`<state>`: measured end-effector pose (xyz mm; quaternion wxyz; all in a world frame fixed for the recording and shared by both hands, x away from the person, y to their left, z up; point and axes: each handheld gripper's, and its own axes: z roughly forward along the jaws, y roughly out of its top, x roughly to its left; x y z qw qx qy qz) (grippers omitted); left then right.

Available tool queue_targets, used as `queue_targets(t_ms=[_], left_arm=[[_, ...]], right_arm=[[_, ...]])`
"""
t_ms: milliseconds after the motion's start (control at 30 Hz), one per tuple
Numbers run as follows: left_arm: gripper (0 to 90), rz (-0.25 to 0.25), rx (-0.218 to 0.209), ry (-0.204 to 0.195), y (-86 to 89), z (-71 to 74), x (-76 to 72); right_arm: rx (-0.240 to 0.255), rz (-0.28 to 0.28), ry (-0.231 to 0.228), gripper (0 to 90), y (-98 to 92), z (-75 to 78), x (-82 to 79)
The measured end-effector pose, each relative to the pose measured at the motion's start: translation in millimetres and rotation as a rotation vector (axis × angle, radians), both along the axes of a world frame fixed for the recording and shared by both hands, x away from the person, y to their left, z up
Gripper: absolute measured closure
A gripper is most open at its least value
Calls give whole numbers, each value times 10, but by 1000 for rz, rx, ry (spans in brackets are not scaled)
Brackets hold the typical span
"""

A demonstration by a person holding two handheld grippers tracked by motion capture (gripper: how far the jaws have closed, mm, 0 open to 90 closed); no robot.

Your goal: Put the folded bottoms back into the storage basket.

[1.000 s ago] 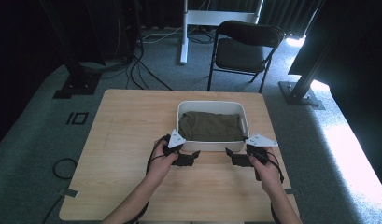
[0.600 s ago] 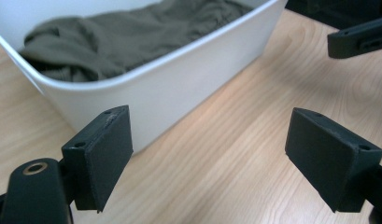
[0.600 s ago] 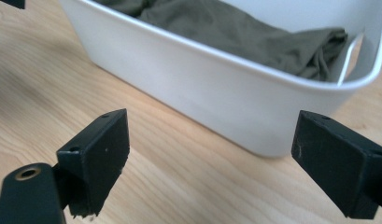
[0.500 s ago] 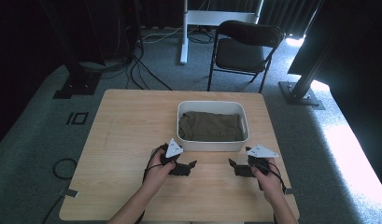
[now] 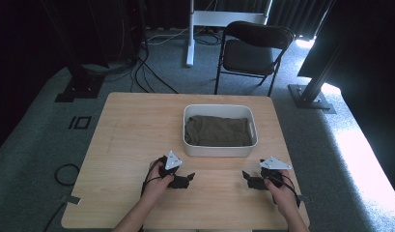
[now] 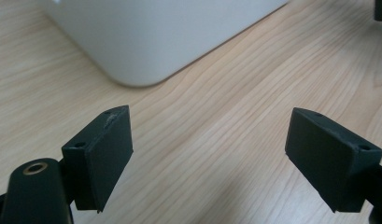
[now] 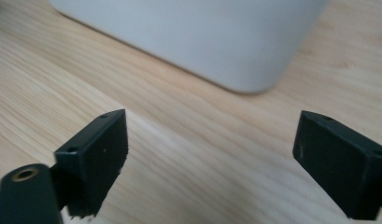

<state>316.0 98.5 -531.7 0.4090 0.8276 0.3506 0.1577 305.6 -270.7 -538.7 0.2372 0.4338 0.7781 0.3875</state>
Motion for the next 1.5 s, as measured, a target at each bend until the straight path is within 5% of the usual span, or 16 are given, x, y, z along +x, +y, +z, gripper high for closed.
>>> queue_targets(t_ms=[600,933,1133,1500], left_arm=[[162,121,47,31,465,-150,-156],[162,217,61,55,751,-199,-260],[162,274,91,60,885,-215,-287],[156,347,101,65,1015,-226,-312]], right_arm=[[-19,-130,70,100,-349,-204,-162],[-42,-187,100,100,-383,-217,-220],[-11,-228,134,100,-390,-224,-222],[-10,-231,134,101,-387,-224,-223]])
